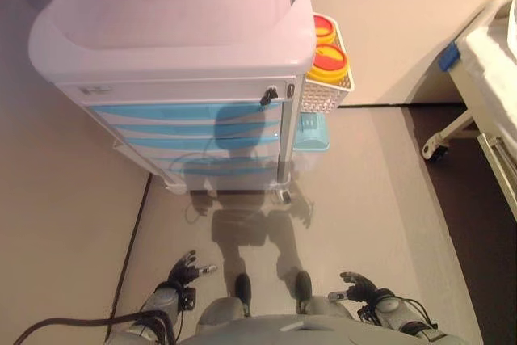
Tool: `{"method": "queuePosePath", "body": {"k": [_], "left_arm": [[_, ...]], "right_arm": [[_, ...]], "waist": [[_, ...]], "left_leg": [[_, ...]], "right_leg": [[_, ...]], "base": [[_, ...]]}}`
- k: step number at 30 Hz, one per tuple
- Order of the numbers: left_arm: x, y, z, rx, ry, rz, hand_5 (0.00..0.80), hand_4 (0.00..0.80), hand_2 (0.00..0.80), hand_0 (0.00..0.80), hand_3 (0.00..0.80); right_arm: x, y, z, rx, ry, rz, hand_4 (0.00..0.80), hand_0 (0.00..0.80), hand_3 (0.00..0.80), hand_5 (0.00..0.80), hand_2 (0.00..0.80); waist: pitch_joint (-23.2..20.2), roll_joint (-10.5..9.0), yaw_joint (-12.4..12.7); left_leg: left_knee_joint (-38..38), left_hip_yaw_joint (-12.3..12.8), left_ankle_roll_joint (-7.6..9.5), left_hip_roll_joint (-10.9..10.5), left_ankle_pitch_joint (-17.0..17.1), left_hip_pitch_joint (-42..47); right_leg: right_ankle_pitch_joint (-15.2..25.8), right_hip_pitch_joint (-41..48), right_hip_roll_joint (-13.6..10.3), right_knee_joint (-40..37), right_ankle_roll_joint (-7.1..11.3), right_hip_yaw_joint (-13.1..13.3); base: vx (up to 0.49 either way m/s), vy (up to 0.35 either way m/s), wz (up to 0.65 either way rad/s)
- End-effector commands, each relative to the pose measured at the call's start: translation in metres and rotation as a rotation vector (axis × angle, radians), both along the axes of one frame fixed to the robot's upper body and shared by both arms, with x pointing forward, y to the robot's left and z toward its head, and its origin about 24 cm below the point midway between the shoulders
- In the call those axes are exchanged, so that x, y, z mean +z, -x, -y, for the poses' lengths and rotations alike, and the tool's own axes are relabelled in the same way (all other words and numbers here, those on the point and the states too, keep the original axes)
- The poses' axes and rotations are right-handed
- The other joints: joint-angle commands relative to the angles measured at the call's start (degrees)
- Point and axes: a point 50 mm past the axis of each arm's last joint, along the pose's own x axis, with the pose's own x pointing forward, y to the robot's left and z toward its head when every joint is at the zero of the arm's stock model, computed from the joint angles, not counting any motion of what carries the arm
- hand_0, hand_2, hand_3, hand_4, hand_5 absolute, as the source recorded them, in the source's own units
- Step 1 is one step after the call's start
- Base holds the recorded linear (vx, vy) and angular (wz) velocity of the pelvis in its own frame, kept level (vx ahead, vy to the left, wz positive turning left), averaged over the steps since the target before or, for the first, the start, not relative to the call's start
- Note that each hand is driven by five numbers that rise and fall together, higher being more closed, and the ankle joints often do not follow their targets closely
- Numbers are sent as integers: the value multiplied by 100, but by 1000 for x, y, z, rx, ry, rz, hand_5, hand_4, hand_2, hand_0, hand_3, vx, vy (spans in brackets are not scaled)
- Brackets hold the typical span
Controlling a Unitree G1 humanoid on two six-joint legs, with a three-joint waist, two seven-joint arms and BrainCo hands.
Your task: Open the drawer and pick up the medicine
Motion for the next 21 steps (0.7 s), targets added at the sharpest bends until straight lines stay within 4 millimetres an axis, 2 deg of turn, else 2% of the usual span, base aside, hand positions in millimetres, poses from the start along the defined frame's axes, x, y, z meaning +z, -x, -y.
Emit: {"method": "queuePosePath", "body": {"k": [1,5,9,12,21], "left_arm": [[30,-43,-13,109,35,254,0,0,0,0,0],[58,-76,-12,130,96,460,0,0,0,0,0],[99,-113,-14,160,154,695,0,0,0,0,0],[129,-132,-20,163,204,843,0,0,0,0,0],[214,-171,-34,171,406,1229,0,0,0,0,0]], "right_arm": [[12,-28,-5,100,17,97,0,0,0,0,0],[23,-50,-6,120,27,163,0,0,0,0,0],[35,-73,-12,129,25,243,0,0,0,0,0],[42,-84,-17,134,17,285,0,0,0,0,0],[57,-100,-17,113,12,387,0,0,0,0,0]], "waist": [[502,-322,-172],[798,-334,-204],[1087,-381,-240],[1191,-470,-273],[1479,-662,-419]], "left_leg": [[1165,202,381,-521,-873,-618],[1578,322,398,-482,-898,-1176],[2015,433,399,-380,-932,-1827],[2255,486,378,-313,-978,-2164],[3116,565,370,-210,-1369,-2976]], "right_leg": [[0,-237,-291,307,273,-76],[51,-804,-318,620,288,44],[38,-1452,-288,1027,300,105],[54,-1754,-249,1158,287,108],[134,-2460,-219,1452,255,126]], "base": [[-172,104,-40],[-152,103,-22],[-148,86,-17],[-103,73,-16],[-52,89,-14]]}}
